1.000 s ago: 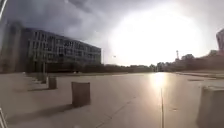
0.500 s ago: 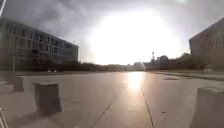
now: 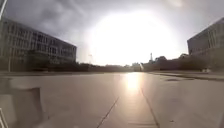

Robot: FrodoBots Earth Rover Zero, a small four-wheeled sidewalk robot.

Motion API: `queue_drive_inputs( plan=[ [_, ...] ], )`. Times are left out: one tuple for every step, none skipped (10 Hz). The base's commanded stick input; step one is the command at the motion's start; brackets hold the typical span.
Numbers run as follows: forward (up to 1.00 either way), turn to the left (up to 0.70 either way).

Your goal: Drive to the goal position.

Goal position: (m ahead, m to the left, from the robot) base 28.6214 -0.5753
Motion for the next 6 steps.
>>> queue_drive_inputs(
  plan=[
    [0.70,0.00],
    [0.70,0.00],
    [0.70,0.00],
    [0.70,0.00],
    [0.70,0.00],
    [0.70,0.00]
  ],
)
